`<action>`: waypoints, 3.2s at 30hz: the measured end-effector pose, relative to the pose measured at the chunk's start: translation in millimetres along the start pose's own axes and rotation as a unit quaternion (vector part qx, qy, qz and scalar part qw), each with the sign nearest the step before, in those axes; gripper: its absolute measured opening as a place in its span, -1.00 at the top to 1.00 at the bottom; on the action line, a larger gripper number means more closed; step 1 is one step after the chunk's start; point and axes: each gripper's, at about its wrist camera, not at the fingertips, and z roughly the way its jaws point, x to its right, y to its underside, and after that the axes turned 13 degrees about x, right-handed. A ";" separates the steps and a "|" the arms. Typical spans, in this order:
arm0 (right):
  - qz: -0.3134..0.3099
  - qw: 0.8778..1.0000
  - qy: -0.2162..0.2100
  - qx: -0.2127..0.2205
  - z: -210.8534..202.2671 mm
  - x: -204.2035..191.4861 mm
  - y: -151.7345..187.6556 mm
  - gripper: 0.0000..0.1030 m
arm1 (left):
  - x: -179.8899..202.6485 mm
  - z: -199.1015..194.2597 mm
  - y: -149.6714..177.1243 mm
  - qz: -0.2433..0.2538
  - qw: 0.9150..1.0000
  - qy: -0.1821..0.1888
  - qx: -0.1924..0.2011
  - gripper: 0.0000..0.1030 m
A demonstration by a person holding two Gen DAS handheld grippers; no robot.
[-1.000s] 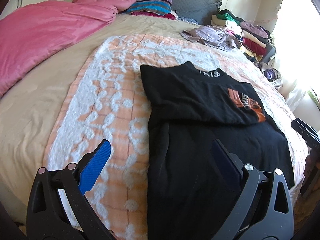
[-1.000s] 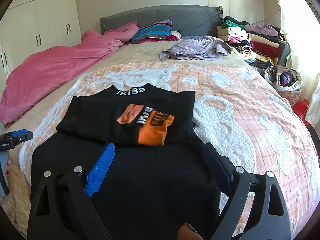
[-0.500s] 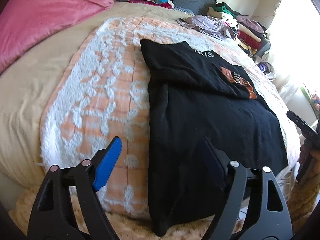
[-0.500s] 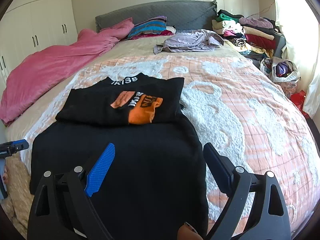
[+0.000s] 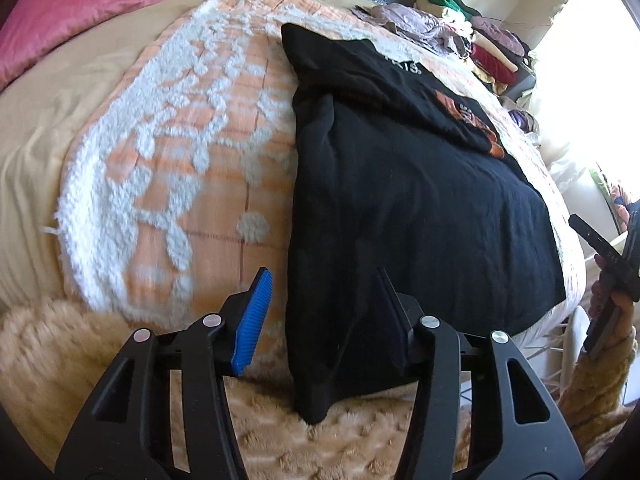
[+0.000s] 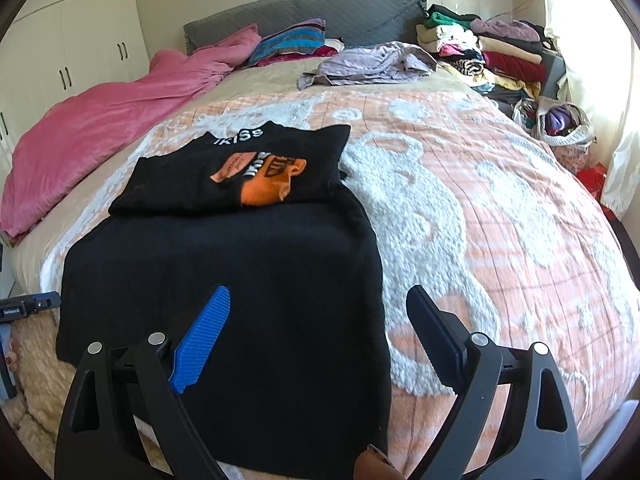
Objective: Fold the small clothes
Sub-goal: 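Close the right gripper on the black hem while the left gripper grasps it too, then lift the hem with both grippers and fold it toward the IKISS collar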
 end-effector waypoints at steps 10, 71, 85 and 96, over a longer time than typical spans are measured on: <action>0.011 0.999 -0.016 -0.029 -13.6 11.2 26.1 -0.73 | -3.9 5.6 15.7 -0.022 0.999 0.012 -0.021 0.26; 0.084 0.981 -0.112 0.131 -77.9 29.4 -57.1 0.86 | 23.3 -73.1 -70.2 -0.002 0.991 0.055 0.124 0.92; 0.098 0.976 -0.104 0.161 -49.9 33.2 -104.3 0.86 | 21.6 -64.4 -117.4 -0.003 0.988 0.048 0.148 0.92; 0.111 0.979 -0.090 0.146 -8.0 40.9 -125.4 0.86 | 21.1 -42.3 -145.4 -0.001 0.987 0.040 0.157 0.91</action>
